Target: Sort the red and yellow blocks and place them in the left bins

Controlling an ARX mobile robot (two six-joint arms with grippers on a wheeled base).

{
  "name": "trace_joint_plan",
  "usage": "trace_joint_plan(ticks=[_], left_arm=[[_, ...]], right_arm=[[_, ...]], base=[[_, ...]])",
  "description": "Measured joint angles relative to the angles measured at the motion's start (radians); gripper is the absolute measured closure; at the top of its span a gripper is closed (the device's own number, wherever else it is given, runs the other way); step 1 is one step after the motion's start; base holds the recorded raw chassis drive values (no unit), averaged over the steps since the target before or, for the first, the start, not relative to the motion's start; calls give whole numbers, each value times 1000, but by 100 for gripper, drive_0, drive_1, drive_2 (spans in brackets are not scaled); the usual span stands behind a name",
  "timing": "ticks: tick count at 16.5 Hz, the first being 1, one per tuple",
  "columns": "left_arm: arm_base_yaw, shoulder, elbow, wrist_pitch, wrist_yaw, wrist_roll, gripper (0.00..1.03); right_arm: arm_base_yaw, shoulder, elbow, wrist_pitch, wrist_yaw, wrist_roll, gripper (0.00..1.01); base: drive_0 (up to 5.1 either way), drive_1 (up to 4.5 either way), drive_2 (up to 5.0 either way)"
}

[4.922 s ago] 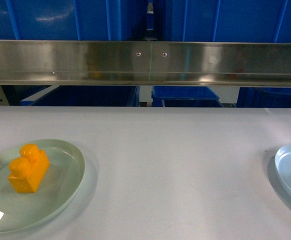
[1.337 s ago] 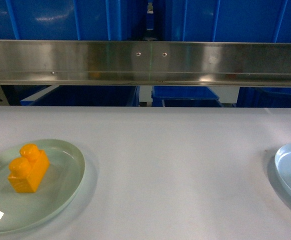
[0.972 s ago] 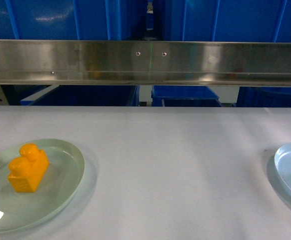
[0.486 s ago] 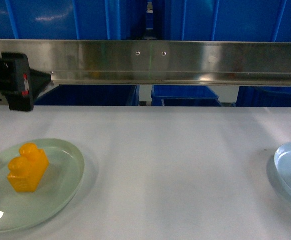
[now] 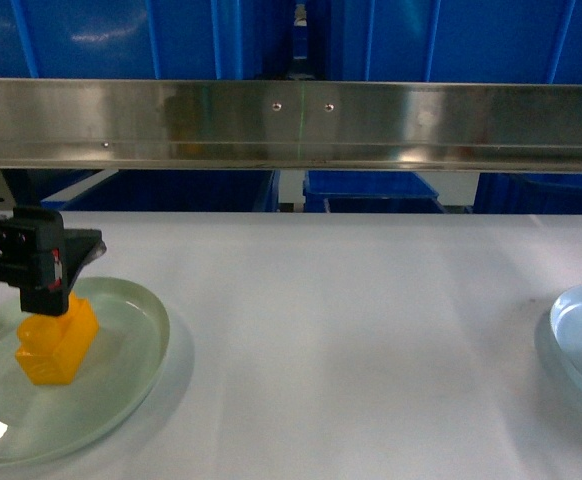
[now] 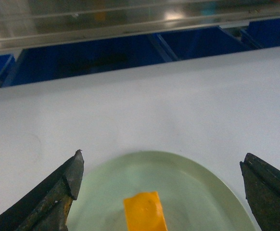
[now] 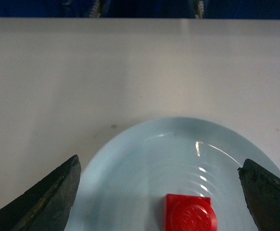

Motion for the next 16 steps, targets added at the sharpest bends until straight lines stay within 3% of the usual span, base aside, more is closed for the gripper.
trace_joint_plan(ticks=[3,6,13,16], left_arm=[[-29,-71,-43,-1,-3,-1,5],[-41,-114,-85,-8,-18,-10,5],[-109,-186,-157,-21,-56,-28,5],[-136,-202,-184,-25,-79,-35,5]], right_arm=[[-34,1,-32,51,35,-14,3],[-59,0,-46,54,26,-17,3],[-12,69,-92,149,66,-31,3],[-22,105,-95,185,55,-32,3]], base=[[0,0,0],[0,0,0],[0,0,0],[0,0,0]])
